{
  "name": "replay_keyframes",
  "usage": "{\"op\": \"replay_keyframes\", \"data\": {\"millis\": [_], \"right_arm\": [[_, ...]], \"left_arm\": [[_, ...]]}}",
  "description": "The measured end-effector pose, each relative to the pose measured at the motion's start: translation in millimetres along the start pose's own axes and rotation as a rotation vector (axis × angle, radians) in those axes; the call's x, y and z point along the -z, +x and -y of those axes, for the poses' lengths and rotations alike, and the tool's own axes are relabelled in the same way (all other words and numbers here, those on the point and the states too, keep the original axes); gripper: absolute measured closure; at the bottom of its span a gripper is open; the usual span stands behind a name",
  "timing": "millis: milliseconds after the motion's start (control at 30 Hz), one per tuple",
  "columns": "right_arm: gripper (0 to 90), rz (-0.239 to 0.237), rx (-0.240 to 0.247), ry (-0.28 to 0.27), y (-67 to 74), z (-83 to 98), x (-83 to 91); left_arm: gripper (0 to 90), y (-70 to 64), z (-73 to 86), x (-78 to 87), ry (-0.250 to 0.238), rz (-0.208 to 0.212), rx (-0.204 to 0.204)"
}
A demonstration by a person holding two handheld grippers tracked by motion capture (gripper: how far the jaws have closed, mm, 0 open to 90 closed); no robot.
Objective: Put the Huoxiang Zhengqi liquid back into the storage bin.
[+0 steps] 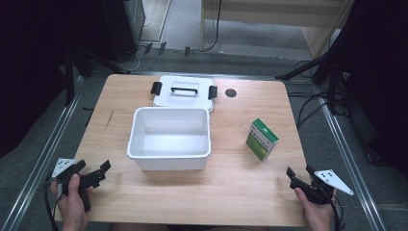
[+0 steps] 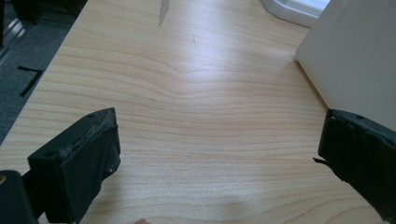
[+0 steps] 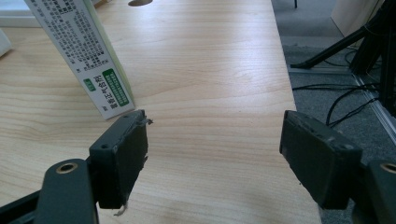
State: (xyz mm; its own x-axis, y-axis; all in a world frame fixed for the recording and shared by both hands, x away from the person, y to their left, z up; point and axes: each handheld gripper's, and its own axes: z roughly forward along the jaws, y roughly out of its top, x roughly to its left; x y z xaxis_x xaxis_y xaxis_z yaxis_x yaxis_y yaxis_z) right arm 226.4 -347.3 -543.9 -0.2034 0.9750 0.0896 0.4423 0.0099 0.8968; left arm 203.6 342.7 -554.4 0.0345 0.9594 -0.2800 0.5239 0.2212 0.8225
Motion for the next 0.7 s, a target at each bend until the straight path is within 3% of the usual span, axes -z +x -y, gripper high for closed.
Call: {"op": "replay_keyframes", "data": {"millis": [167, 233, 300, 533, 700], "right_arm": [[24.1, 0.005, 0.003, -0.010, -0.2, -0.4, 1.1], [24.6, -0.004, -0.032, -0.021, -2.2, -2.3, 4.3], [24.2, -0.018, -0.031, -0.017, -2.2, -4.7, 6.0], [23.4, -0.026, 0.084, 0.057, 11.4, -26.0, 10.0], [22.4, -0.023, 0.125, 0.105, 18.0, -39.7, 9.7]], "left_arm": [[0.0, -0.9, 0.0, 0.0, -0.001, -0.006, -0.007], [0.0, -1.1, 0.0, 0.0, 0.000, -0.005, -0.011], [0.0, -1.1, 0.0, 0.0, -0.001, -0.005, -0.010], [0.0, -0.5, 0.1, 0.2, -0.002, 0.000, -0.004], [0.0, -0.4, 0.1, 0.0, -0.002, 0.000, -0.002]]}}
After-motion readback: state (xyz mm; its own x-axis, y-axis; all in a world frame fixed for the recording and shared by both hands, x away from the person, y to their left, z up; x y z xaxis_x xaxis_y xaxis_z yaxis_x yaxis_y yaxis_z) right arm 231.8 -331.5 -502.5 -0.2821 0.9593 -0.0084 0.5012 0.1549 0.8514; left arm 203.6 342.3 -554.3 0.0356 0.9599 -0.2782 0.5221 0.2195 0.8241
